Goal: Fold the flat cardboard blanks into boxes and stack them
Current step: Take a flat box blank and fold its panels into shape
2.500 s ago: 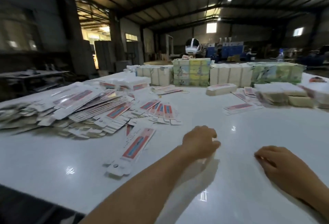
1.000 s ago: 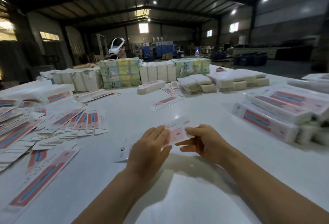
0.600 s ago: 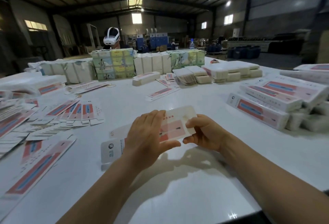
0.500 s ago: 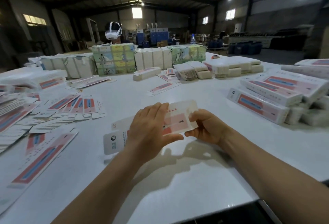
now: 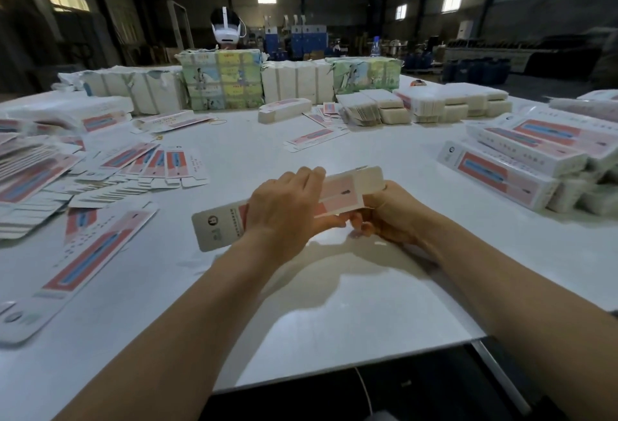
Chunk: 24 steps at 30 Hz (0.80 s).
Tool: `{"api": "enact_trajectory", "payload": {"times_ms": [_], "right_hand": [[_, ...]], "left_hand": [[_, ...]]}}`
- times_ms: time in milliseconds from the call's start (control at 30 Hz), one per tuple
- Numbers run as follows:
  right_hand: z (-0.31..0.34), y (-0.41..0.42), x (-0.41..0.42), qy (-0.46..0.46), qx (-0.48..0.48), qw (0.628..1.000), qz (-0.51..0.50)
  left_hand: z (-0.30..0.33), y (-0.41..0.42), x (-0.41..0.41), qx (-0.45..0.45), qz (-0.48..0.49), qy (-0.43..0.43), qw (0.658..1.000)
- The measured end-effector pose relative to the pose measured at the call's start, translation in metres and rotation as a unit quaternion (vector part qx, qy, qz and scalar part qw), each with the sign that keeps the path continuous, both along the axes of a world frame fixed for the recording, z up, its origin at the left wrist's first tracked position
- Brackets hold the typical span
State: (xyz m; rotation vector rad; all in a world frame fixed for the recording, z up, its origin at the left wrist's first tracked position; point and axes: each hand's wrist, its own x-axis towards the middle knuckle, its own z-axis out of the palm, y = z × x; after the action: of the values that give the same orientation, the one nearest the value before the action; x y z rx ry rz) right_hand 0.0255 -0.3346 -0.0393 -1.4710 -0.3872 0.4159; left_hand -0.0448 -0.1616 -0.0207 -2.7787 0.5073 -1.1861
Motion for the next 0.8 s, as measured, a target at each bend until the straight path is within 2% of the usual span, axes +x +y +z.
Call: {"api": "enact_trajectory", "payload": {"times_ms": [100,167,200,267,300,367,467,633,800], "right_hand": [[0.006,0.000,-0.003,0.030,0.010,0.999,-0.029],[0.008,0.001,-0.004,0.002,0.041,0.992,-0.119],[0.008,0.001,-0.005,-0.060,0.031,0.978,-0.196],[0.005,0.002,-0.008,-0.226,-0.041,0.911,-0.343],[0.004,0.004,-0.011,-0.296,-0.078,0.878,-0.368],[0.001,0.011,-0.015,-0.370,-0.147,0.849,-0.347],[-0.002,0.019,-0.018,-0.408,-0.201,0.832,-0.319],[-0.002,0.023,-0.027,-0.410,-0.202,0.837,-0.301],[0.002,0.022,-0.031,-0.373,-0.192,0.879,-0.227]], "left_hand": [[0.000,0.002,0.003,-0.064,0.032,0.033,0.997],[0.000,0.009,0.010,-0.096,0.086,0.074,0.989],[0.000,0.014,0.012,-0.108,0.101,0.085,0.985],[0.000,0.021,0.015,-0.142,0.117,0.105,0.977],[0.001,0.022,0.016,-0.156,0.125,0.111,0.974],[0.002,0.020,0.018,-0.166,0.133,0.125,0.969],[0.002,0.014,0.020,-0.173,0.120,0.140,0.967],[0.002,0.007,0.018,-0.173,0.087,0.137,0.971],[0.003,0.010,0.014,-0.166,0.056,0.158,0.972]]}}
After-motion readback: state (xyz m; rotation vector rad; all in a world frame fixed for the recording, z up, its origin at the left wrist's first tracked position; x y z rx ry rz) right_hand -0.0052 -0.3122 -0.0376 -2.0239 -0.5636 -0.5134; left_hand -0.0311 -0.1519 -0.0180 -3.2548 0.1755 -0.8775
